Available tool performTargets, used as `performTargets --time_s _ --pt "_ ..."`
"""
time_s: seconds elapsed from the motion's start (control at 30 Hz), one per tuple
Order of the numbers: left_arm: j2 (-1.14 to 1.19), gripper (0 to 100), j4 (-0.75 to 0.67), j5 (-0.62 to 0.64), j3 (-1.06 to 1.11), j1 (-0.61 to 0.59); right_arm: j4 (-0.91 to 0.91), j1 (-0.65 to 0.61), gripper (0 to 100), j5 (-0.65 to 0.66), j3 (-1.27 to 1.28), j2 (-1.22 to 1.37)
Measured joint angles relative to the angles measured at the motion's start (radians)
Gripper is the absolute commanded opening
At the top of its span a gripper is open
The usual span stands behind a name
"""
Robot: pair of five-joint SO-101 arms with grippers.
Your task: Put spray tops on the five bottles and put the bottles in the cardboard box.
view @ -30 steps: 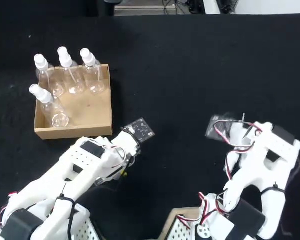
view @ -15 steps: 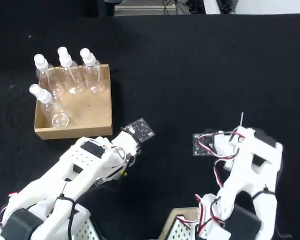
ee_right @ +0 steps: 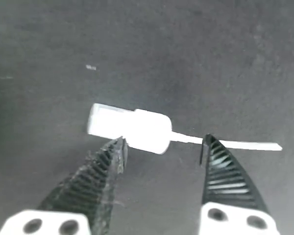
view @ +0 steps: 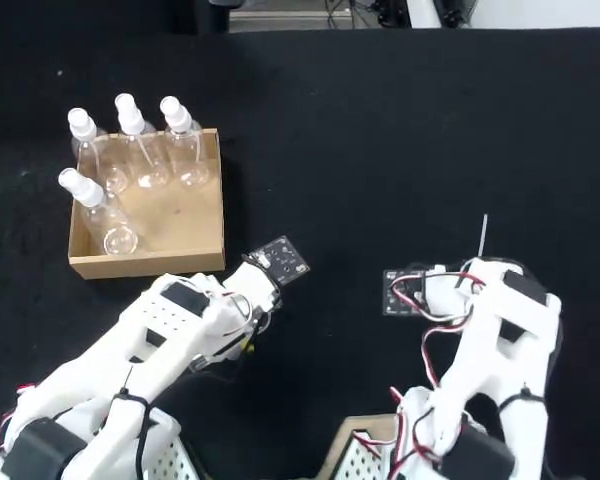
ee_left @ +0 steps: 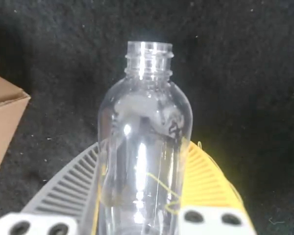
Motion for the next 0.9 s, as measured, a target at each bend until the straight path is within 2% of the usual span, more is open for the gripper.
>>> performTargets --time_s 0.17,0.33,0.47,0.63,0.77,0.9 --pt "0.0 3 -0.003 0.0 0.002 0.0 0.199 -0.002 16.9 0.14 -0.054 -0.098" --pt "0.0 3 -0.005 0.0 0.003 0.0 0.278 0.04 19.3 0.232 -0.061 -0.14" --pt "0.0 3 -0.005 0.0 0.003 0.0 0.173 0.109 27.6 0.235 -0.032 -0.14" --pt "0.0 3 -0.005 0.0 0.003 0.0 -0.058 0.164 28.5 0.169 0.077 -0.098" --pt "0.0 3 -0.005 0.0 0.003 0.0 -0.176 0.167 28.5 0.098 0.118 -0.026" --pt "0.0 3 -0.005 0.0 0.003 0.0 -0.204 0.115 28.6 -0.018 0.118 0.008"
